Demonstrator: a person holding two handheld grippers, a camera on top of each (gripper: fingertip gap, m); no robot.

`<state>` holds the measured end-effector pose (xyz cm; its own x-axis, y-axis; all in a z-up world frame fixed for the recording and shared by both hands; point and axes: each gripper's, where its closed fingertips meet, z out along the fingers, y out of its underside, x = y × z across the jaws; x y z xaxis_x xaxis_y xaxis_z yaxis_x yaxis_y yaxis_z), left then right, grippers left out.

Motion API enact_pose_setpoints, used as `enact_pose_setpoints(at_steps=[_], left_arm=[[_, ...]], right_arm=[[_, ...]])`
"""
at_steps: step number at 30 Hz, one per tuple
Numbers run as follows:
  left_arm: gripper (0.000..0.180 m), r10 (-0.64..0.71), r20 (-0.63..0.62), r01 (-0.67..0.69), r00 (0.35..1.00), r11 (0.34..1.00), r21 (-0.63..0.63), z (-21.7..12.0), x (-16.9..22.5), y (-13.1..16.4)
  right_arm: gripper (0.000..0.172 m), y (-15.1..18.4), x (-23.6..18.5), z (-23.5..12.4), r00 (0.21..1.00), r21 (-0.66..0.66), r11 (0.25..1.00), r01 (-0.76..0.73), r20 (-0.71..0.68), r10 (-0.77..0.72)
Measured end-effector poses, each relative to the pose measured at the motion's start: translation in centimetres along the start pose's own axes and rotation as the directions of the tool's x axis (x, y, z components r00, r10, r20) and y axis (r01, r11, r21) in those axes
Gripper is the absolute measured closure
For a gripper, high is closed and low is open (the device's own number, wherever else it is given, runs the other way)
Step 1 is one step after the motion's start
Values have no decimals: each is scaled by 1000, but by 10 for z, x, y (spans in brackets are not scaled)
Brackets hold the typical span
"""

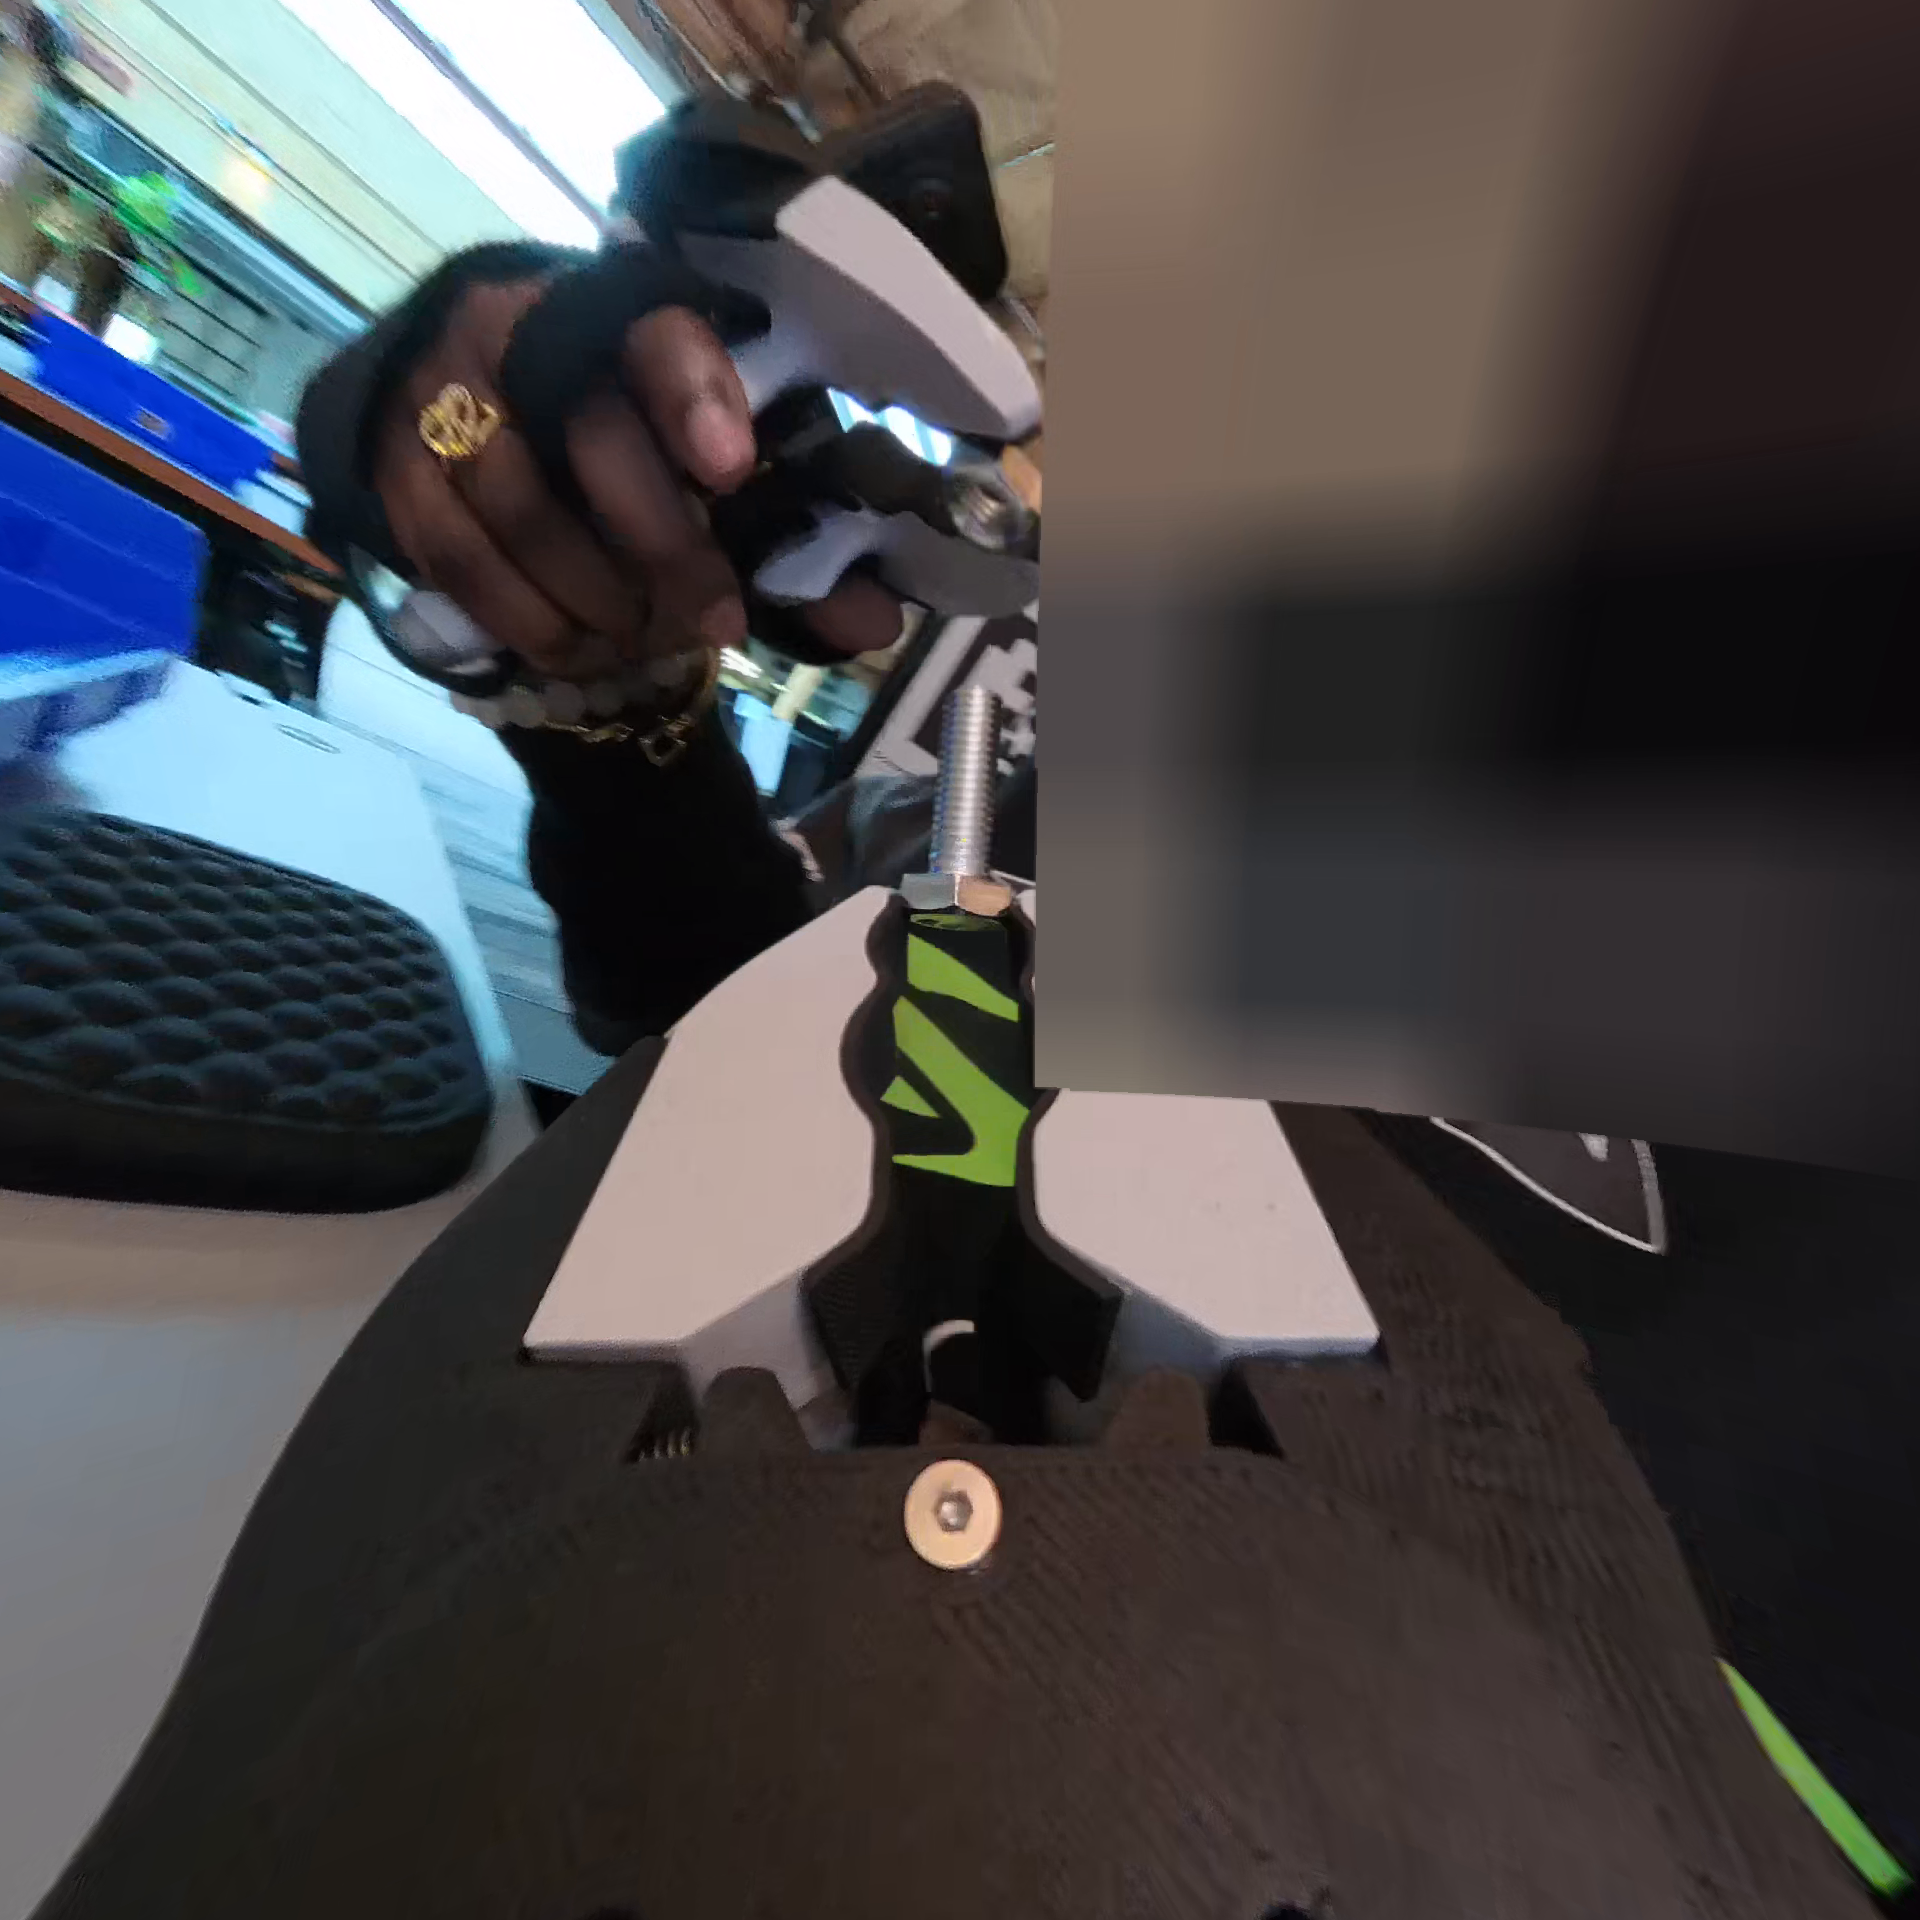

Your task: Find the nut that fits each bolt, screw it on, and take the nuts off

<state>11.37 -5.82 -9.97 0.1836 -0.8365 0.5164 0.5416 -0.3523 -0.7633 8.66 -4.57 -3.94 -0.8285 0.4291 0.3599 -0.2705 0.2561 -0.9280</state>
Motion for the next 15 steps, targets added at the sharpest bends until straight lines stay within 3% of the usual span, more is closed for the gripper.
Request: enact_pose_setpoints(at_steps=[1,3,6,10,15], left_arm=[[163,44,61,-45,997,999,10,-2,-6,-4],[163,162,218,-168,962,986,13,-9,-21,-12],[162,351,450,-376,821,926,-35,-27,-38,-29],[162,490,614,-522,619,841,-144,-47,-48,-42],[162,494,656,-559,570,819,-131,-54,-48,-49]], right_arm=[[153,2,7,-6,999,-16,1000,-8,-48,8],[154,9,24,-25,984,-66,997,-41,-176,29],[153,31,57,-75,898,-163,971,-177,-431,91],[153,80,89,-173,644,-255,859,-443,-757,108],[153,150,90,-270,359,-238,625,-744,-931,73]])
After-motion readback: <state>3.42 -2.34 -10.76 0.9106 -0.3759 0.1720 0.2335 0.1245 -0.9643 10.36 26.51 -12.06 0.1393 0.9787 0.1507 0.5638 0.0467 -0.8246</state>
